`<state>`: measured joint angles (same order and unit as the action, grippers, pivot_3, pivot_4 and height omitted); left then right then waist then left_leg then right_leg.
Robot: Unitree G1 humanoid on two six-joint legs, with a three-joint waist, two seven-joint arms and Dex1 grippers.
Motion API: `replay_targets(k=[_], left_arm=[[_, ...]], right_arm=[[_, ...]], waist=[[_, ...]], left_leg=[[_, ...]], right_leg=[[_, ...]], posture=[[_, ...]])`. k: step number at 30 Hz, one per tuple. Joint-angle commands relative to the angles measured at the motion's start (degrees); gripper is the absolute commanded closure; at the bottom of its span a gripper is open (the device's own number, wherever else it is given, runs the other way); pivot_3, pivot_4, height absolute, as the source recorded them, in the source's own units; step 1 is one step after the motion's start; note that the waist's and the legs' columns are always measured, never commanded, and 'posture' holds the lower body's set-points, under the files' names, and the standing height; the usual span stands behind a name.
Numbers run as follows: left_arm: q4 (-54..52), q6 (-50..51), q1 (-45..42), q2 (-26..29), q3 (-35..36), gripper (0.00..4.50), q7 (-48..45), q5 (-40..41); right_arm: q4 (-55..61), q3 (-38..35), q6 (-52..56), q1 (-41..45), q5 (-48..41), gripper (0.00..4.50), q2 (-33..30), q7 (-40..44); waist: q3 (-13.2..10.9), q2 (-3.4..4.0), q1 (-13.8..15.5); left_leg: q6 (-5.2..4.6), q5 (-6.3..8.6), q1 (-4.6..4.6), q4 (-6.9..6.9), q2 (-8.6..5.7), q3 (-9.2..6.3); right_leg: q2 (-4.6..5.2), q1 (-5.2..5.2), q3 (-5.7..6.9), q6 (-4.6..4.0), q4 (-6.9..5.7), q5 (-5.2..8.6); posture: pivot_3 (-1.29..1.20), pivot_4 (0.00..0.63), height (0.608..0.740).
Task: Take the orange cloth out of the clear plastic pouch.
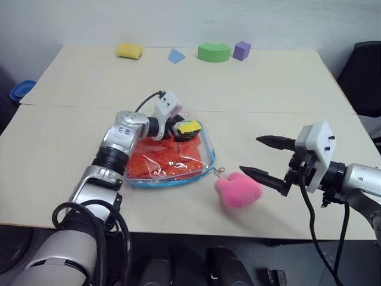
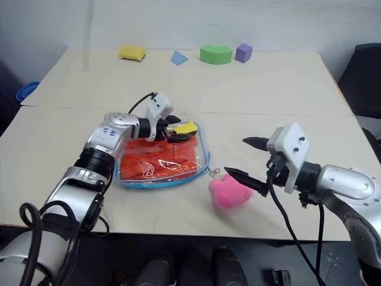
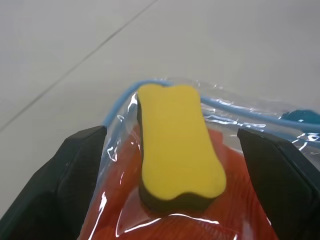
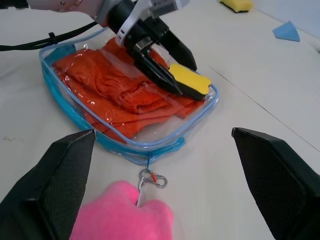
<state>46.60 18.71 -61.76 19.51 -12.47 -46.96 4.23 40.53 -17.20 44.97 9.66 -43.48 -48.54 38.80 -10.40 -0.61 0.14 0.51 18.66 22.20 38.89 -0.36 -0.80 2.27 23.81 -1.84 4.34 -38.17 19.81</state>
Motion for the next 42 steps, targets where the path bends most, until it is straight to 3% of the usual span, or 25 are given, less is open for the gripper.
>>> replay_targets(k=[1,8,12,17,22,27,34,42], left_arm=[[3.1,-4.5,-1.4,-1.3,-1.0,0.22,0.8,-3.2],[3.8,-7.2,-0.7,-1.6,0.8,2.03,0.6,-4.3],[-1.9,-4.8,1.0,-0.9,3.4,2.99,-1.9,-1.4],[-16.5,3.9,5.8,2.4,11.9,2.99,0.9,4.9],[-29.0,11.7,17.8,14.6,27.4,2.99,12.8,5.4],[-31.3,12.1,33.3,23.9,39.3,2.99,20.9,3.0],[-32.2,10.1,46.2,21.5,45.6,2.99,27.2,4.2],[-34.4,9.0,49.4,19.3,47.4,0.53,29.2,7.1]], right_arm=[[1.7,-1.0,-0.9,0.0,-0.5,0.00,-0.2,-0.9],[0.8,0.5,-1.9,0.0,0.9,0.00,-0.7,0.0],[-0.8,3.0,-3.3,1.4,1.9,0.00,-0.8,1.7],[-3.5,6.6,-4.5,5.4,1.7,0.00,-1.1,5.9],[-7.1,11.0,-4.3,11.7,0.0,0.00,-0.3,11.8],[-10.3,15.1,-5.5,15.3,1.1,0.00,0.9,16.1],[-15.6,19.4,-7.6,19.5,3.6,0.00,2.5,20.7],[-18.8,20.0,-8.4,21.1,5.3,0.00,2.1,23.7]], waist=[[0.0,-0.01,0.0],[0.0,-0.01,0.0],[0.0,-0.02,-0.1],[0.0,-0.03,-0.3],[0.0,-0.03,-1.9],[0.0,-0.06,-1.8],[0.1,-0.24,0.9],[0.2,-0.39,1.0]], left_leg=[[-0.01,0.01,0.01,0.03,0.00,0.00],[-0.03,0.02,0.01,0.09,-0.01,0.00],[-0.03,0.02,0.01,0.10,-0.02,0.00],[-0.03,0.02,0.02,0.12,-0.01,-0.02],[-0.01,0.02,-0.03,0.08,0.01,-0.20],[0.02,0.05,-0.05,0.05,0.01,-0.31],[-0.13,0.18,-0.03,0.19,-0.06,-0.37],[-0.15,0.22,0.01,0.13,-0.07,-0.34]], right_leg=[[0.00,0.00,0.00,0.01,-0.02,0.00],[0.01,0.00,-0.01,0.02,-0.13,-0.01],[0.01,0.00,-0.01,0.02,-0.17,-0.01],[0.01,0.02,-0.03,0.01,-0.39,-0.01],[-0.09,0.10,-0.14,0.01,-0.47,-0.01],[-0.08,0.13,-0.18,0.01,-0.44,-0.01],[0.21,-0.15,0.09,0.05,0.15,-0.03],[0.23,-0.14,0.10,0.08,0.25,-0.05]], posture=[[0.00,0.150,0.740],[0.00,0.150,0.740],[0.00,0.150,0.740],[0.00,0.150,0.740],[0.00,0.150,0.740],[0.00,0.150,0.740],[0.00,0.150,0.740],[0.00,0.150,0.740]])
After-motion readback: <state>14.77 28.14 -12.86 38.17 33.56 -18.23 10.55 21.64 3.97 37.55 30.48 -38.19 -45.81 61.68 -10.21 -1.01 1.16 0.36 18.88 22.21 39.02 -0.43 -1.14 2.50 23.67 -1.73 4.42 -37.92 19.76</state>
